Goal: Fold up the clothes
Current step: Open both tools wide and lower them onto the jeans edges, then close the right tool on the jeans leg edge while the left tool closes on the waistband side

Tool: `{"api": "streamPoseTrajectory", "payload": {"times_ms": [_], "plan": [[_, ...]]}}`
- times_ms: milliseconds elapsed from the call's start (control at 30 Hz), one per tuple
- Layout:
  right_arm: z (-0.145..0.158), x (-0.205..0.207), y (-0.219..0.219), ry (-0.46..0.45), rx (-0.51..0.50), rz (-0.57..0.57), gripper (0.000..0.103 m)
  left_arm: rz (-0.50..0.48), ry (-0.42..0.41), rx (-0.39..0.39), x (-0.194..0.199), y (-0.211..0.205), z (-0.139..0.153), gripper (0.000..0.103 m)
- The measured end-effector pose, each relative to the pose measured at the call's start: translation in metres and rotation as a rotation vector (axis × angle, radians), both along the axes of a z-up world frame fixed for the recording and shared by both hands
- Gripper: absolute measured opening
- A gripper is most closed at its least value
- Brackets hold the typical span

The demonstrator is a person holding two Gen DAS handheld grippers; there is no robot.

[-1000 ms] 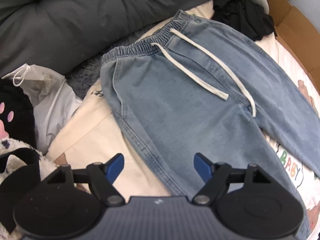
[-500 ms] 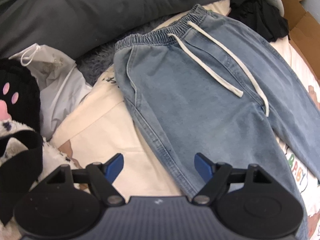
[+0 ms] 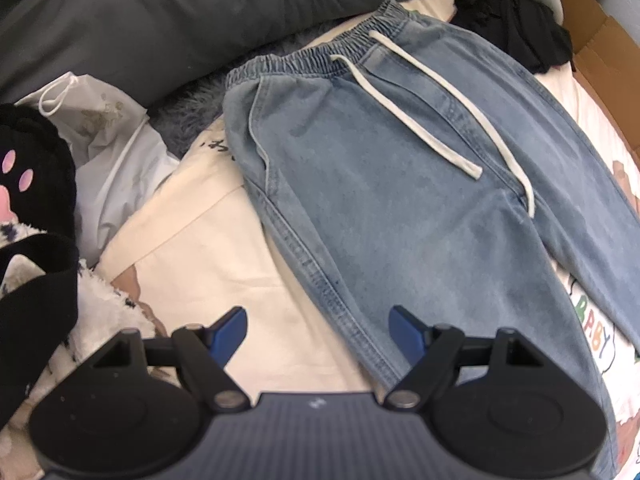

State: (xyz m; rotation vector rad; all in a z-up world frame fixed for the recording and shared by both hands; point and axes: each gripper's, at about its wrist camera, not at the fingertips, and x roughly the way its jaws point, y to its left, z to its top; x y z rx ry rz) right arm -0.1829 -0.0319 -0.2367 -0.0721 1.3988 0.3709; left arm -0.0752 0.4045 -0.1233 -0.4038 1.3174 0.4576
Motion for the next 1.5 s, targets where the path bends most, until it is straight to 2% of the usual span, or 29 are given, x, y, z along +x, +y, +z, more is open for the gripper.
{"api": "streamPoseTrajectory", "payload": {"times_ms": [300,400,467,633,733,800,867,967,1100,1233,1300,1500], "plan": [[-0.022,0.0,0.024,0.012,-0.116,0.115,0.08,-0.03,0.017,0.004,0.0,-0.004,-0.003,0.08],[-0.025,-0.003,0.028,-0.01,-0.18,0.153,0.079,-0.024,0.02,0.004,-0.002,-0.002,-0.004,0.08],[-0.024,-0.003,0.028,-0.021,-0.203,0.158,0.072,-0.019,0.022,0.003,-0.003,-0.001,-0.004,0.08],[-0.009,-0.002,0.015,-0.021,-0.157,0.107,0.046,0.022,0.004,-0.02,-0.005,0.004,-0.01,0.08],[-0.002,-0.002,0.009,-0.039,-0.142,0.08,0.043,0.062,-0.018,-0.017,-0.009,0.007,-0.013,0.073],[0.0,-0.003,0.007,-0.049,-0.134,0.068,0.04,0.091,-0.037,-0.013,-0.012,0.01,-0.014,0.072],[-0.001,-0.005,0.007,-0.051,-0.135,0.075,0.04,0.121,-0.056,-0.041,-0.016,0.014,-0.016,0.065],[-0.009,-0.006,0.012,-0.055,-0.152,0.1,0.041,0.148,-0.06,-0.079,-0.02,0.02,-0.018,0.06],[-0.014,-0.003,0.011,-0.054,-0.145,0.087,0.04,0.183,-0.073,-0.1,-0.024,0.027,-0.018,0.059],[0.001,0.001,0.005,-0.082,-0.124,0.073,0.016,0.19,-0.074,-0.137,-0.019,0.029,-0.028,0.055],[0.007,0.002,0.002,-0.093,-0.116,0.064,0.012,0.19,-0.075,-0.144,-0.016,0.027,-0.034,0.055],[0.006,-0.001,0.003,-0.08,-0.111,0.039,0.011,0.203,-0.065,-0.164,-0.005,0.023,-0.056,0.051]]}}
